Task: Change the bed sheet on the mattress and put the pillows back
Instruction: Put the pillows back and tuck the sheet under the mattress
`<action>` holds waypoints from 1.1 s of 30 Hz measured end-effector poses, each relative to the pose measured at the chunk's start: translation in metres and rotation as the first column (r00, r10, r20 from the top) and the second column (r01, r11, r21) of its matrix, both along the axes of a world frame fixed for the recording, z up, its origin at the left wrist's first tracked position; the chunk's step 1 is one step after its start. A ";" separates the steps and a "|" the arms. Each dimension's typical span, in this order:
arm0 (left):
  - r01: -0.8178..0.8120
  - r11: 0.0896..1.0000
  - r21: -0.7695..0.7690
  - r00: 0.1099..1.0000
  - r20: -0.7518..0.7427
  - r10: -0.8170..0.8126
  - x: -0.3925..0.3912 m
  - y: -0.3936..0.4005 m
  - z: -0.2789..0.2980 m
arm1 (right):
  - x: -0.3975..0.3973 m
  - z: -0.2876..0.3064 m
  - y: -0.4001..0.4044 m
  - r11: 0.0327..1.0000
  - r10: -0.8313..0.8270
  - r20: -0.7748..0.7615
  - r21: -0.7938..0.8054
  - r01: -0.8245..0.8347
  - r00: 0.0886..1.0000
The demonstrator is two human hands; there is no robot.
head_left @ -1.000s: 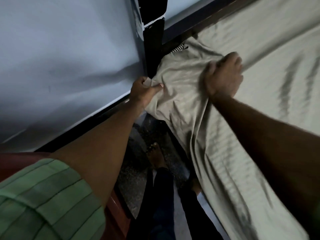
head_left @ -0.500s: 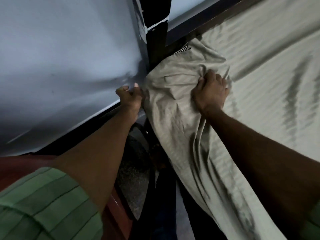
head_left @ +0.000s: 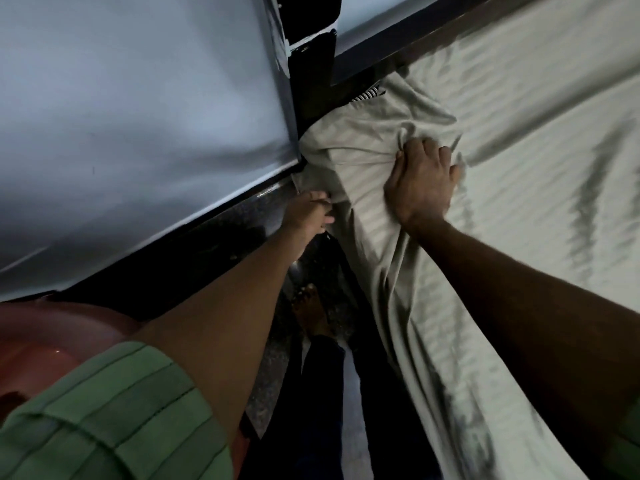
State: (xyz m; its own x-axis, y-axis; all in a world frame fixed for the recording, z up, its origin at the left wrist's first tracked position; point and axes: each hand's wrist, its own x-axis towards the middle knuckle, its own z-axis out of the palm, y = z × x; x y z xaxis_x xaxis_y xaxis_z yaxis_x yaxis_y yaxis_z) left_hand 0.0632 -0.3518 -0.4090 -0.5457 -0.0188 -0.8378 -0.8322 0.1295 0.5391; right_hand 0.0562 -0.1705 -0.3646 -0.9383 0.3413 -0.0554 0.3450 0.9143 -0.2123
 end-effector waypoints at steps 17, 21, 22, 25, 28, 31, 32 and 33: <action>-0.226 0.973 0.046 0.964 0.156 0.216 -0.004 0.023 -0.022 | -0.019 -0.008 0.005 0.989 0.146 -0.039 0.007 -0.146 0.988; -0.314 0.948 0.052 0.937 0.180 0.301 0.003 0.031 -0.023 | -0.033 -0.010 0.014 0.997 0.065 -0.018 0.031 -0.064 0.998; -0.329 0.942 0.060 0.931 0.186 0.313 0.004 0.034 -0.024 | -0.033 -0.009 0.014 0.999 0.039 -0.029 0.033 -0.038 0.999; -0.347 0.936 0.062 0.922 0.206 0.328 0.006 0.040 -0.037 | -0.020 0.002 0.002 0.997 -0.074 -0.082 -0.024 0.072 0.994; -0.349 0.931 0.104 0.923 0.207 0.323 0.010 0.039 -0.038 | 0.021 0.011 -0.027 0.983 -0.173 -0.124 -0.076 0.165 0.977; -0.328 0.926 0.188 0.938 0.179 0.296 0.010 0.033 -0.037 | 0.055 0.004 -0.045 0.956 -0.286 -0.052 -0.086 0.281 0.957; -0.338 0.919 0.204 0.935 0.181 0.304 0.008 0.031 -0.038 | 0.058 -0.001 -0.046 0.951 -0.303 -0.051 -0.079 0.298 0.952; -0.347 0.913 0.214 0.933 0.179 0.312 0.006 0.029 -0.041 | 0.056 -0.005 -0.044 0.952 -0.300 -0.062 -0.075 0.295 0.952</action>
